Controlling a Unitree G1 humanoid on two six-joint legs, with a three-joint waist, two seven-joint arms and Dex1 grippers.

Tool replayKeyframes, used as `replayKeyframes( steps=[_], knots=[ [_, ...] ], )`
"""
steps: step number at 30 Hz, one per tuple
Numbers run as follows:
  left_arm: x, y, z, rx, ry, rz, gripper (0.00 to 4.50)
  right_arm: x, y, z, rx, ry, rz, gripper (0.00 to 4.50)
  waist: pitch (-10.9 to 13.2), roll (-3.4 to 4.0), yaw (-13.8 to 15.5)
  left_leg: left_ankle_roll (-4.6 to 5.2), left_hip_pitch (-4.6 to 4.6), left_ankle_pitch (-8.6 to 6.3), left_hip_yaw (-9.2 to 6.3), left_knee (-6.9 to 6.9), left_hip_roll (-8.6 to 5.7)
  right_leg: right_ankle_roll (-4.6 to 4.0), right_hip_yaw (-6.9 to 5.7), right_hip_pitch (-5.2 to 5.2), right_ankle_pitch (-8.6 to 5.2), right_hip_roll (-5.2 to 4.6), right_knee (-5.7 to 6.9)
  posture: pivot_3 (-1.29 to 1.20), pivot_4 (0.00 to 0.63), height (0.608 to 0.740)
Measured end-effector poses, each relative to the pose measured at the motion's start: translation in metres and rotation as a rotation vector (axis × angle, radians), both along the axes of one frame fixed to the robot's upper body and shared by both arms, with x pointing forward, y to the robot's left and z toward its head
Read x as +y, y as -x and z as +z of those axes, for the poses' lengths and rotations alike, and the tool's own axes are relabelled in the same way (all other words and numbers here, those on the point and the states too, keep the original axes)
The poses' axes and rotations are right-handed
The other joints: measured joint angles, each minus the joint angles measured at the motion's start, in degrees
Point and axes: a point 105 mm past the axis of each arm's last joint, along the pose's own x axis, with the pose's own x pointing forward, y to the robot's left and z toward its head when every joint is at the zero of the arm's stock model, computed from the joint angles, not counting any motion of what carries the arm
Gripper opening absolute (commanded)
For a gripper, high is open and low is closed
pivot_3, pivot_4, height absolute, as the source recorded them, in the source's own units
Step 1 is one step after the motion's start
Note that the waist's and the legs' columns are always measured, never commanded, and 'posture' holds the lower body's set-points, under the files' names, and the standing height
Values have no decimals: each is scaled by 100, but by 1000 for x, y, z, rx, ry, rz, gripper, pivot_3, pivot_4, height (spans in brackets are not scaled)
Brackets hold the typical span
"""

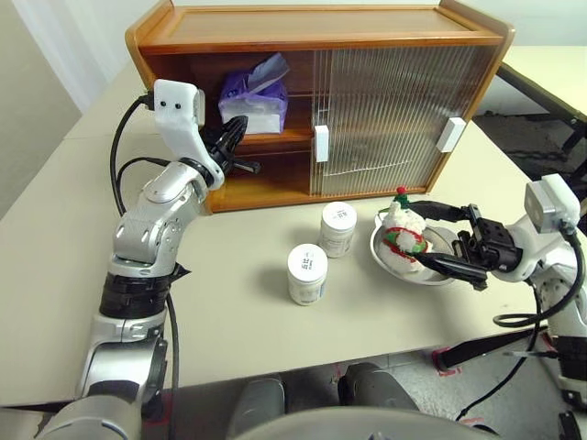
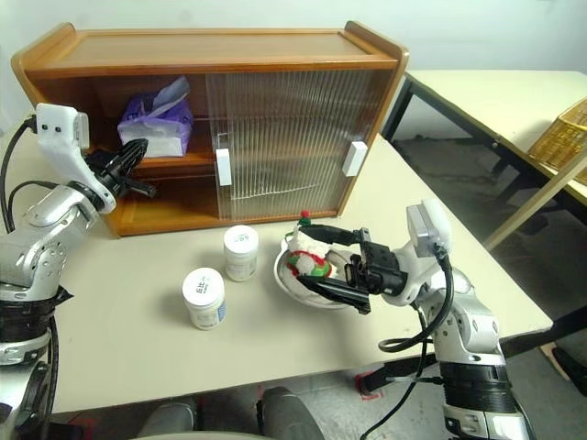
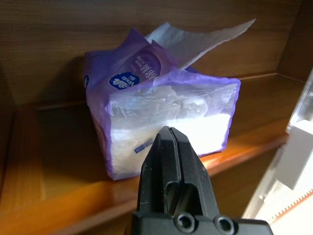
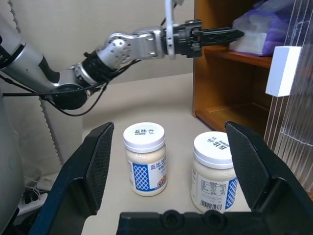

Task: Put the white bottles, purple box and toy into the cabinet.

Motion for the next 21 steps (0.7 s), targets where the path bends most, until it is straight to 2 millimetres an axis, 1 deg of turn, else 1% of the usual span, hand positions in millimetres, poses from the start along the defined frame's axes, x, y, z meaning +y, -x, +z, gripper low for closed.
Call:
replayKeyframes(
  steps=[4, 11, 14, 16, 17, 18, 19, 21],
  knots=[
    [2, -10, 1, -10, -15, 15, 10, -1, 2, 0, 2, -1, 0, 4500, -1, -1, -40, 3, 0, 1, 0, 5, 0, 10, 0, 5, 2, 0, -2, -140, 0, 740],
    [6, -14, -5, -8, -72, 25, 10, -3, 4, -2, 11, 8, -3, 4500, -1, -2, -105, 6, 0, 2, 0, 17, -2, 22, 0, 13, 5, 0, -3, -127, 0, 740],
    [4, -7, -7, -13, -62, -4, 10, -4, 5, -3, 12, 13, -3, 4500, -1, -2, -107, 9, -1, 2, 0, 27, -3, 26, 0, 16, 7, 0, -3, -125, 0, 740],
    [-1, 5, -5, -31, -19, -57, 10, -4, 5, -2, 10, 13, -3, 4500, -1, -2, -107, 10, -6, 1, 2, 30, -4, 26, 0, 15, 7, 0, -4, -116, 0, 740],
    [-7, 17, -3, -42, 17, -106, 394, -4, 4, -1, 8, 13, -3, 4500, -2, -3, -108, 11, -9, 0, 5, 30, -4, 27, 0, 14, 6, 0, -5, -108, 0, 740],
    [-11, 24, 1, -49, 36, -141, 592, -4, 4, -1, 7, 13, -3, 4500, -3, -5, -108, 11, -12, 0, 5, 31, -4, 27, 0, 13, 5, 0, -5, -102, 0, 740],
    [-16, 34, 6, -57, 58, -184, 916, -3, 4, 0, 4, 13, -2, 4500, -3, -5, -105, 11, -12, 0, 6, 30, -4, 27, -1, 13, 5, 1, -6, -96, 1, 740],
    [-19, 51, 13, -58, 87, -246, 1564, -2, 3, 2, 1, 13, 3, 4500, -4, -4, -104, 14, -8, -2, 8, 29, -4, 26, -1, 14, 4, 1, -5, -78, 5, 740]
  ],
)
